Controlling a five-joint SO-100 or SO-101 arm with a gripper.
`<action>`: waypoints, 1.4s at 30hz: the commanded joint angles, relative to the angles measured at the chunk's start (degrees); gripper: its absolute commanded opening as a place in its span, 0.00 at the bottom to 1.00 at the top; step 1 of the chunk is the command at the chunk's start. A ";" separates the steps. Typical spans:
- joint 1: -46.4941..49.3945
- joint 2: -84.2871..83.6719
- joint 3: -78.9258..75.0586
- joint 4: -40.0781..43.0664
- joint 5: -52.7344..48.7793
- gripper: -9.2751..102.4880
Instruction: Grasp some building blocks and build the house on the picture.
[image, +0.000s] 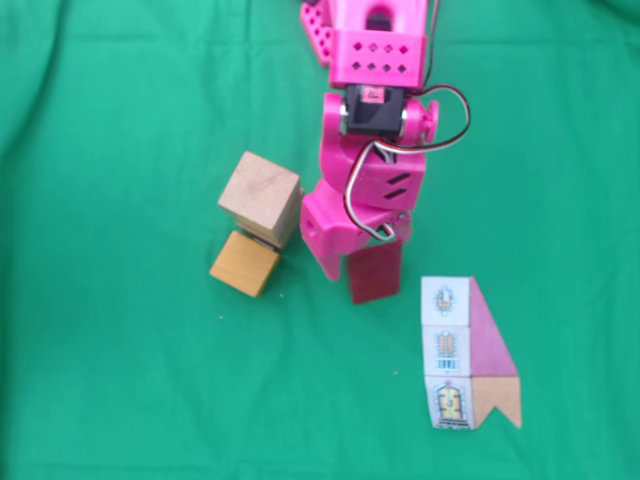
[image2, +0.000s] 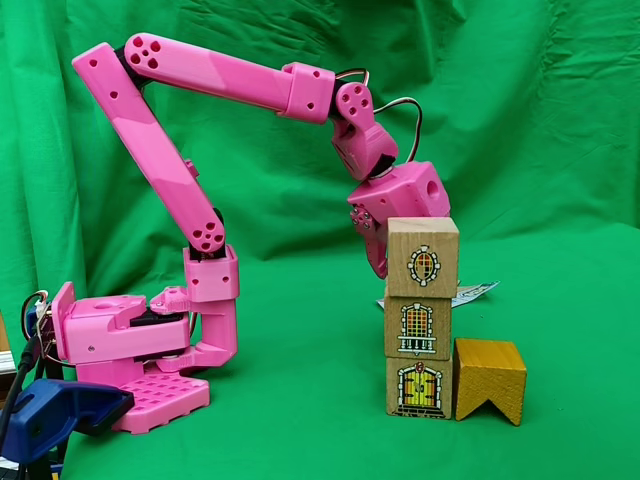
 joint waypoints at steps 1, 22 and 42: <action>0.26 -0.09 -0.18 -0.79 0.35 0.42; 0.26 0.00 -0.18 -0.79 0.44 0.31; 0.26 0.53 0.26 -0.70 -0.35 0.32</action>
